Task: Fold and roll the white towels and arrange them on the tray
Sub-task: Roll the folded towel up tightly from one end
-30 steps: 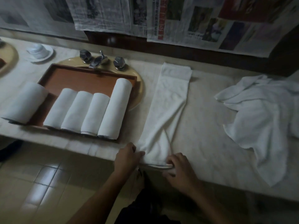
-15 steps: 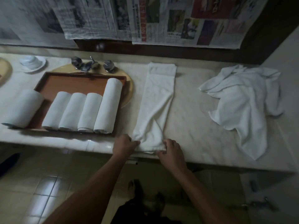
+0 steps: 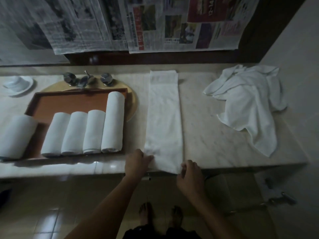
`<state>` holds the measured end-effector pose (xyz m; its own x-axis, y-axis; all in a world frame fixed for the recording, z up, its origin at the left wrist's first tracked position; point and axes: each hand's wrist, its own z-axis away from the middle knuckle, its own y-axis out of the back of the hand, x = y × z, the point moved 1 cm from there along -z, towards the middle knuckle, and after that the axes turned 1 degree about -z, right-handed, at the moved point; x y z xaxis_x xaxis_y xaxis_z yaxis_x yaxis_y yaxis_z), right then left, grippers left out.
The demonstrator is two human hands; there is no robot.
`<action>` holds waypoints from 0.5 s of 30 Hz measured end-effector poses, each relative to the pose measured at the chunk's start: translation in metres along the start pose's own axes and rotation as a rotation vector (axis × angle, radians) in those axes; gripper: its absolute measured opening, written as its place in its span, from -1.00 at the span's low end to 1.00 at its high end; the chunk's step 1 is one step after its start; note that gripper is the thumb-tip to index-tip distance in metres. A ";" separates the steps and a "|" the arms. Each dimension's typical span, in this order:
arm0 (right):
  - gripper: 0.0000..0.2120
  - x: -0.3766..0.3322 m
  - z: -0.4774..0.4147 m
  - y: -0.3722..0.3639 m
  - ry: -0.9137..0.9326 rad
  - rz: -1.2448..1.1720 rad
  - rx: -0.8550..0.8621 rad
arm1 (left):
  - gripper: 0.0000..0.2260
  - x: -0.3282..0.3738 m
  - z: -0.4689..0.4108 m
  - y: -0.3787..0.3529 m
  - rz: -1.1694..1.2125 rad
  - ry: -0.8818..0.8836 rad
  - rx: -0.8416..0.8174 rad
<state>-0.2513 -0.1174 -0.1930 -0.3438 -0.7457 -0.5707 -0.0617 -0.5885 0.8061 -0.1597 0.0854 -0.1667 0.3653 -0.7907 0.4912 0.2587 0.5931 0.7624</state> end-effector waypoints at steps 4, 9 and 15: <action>-0.72 -0.008 -0.023 0.013 -0.223 -0.053 0.027 | -0.73 -0.008 0.020 0.001 0.193 -0.021 -0.041; -0.67 -0.019 -0.040 0.011 -0.223 0.191 -0.082 | -0.81 -0.014 0.017 0.009 0.177 -0.049 -0.027; -0.83 -0.018 -0.038 0.015 -0.244 0.048 -0.112 | -0.78 -0.024 0.010 0.007 0.132 -0.076 0.011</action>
<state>-0.2101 -0.1246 -0.1762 -0.5602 -0.6843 -0.4667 0.0594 -0.5952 0.8014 -0.1758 0.1070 -0.1683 0.3272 -0.7151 0.6177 0.2031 0.6916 0.6932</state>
